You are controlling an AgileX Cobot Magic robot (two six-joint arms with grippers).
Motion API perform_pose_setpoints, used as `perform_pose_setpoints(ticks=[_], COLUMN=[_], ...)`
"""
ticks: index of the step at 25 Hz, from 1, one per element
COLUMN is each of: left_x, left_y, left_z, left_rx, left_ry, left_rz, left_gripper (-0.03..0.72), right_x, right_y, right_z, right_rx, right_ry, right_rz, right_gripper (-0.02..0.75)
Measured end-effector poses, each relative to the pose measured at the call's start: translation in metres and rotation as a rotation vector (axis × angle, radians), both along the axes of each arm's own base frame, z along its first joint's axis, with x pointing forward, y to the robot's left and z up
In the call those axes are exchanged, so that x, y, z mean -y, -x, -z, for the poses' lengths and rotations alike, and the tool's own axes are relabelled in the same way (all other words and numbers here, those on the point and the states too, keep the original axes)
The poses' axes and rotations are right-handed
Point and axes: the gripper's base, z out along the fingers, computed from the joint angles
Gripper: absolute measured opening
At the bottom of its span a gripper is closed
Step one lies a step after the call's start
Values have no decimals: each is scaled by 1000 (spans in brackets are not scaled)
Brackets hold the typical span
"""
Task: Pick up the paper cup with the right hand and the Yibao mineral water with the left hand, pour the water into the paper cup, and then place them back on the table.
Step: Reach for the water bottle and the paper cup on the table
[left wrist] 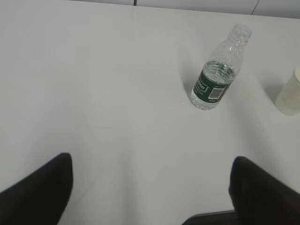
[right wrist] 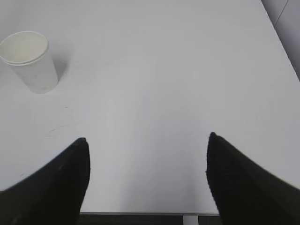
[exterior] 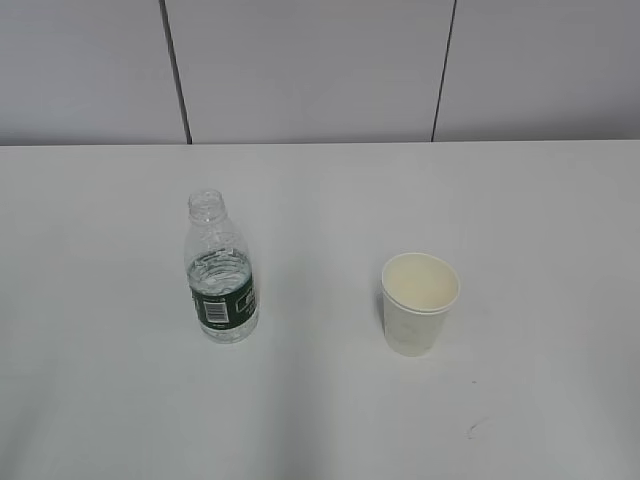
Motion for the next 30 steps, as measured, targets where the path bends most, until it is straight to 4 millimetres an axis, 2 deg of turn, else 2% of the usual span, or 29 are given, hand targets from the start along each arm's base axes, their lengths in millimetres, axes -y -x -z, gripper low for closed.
perform_pose_setpoints(ticks=[7, 30], left_x=[0, 0], left_y=[0, 0], left_z=[0, 0], left_rx=[0, 0], left_ry=[1, 0], left_rz=[0, -2], left_gripper=[596, 575], right_x=[0, 1], right_y=[0, 0], right_z=[0, 0], right_rx=[0, -1], right_ry=[1, 10], right_rz=[1, 9], right_gripper=[573, 573])
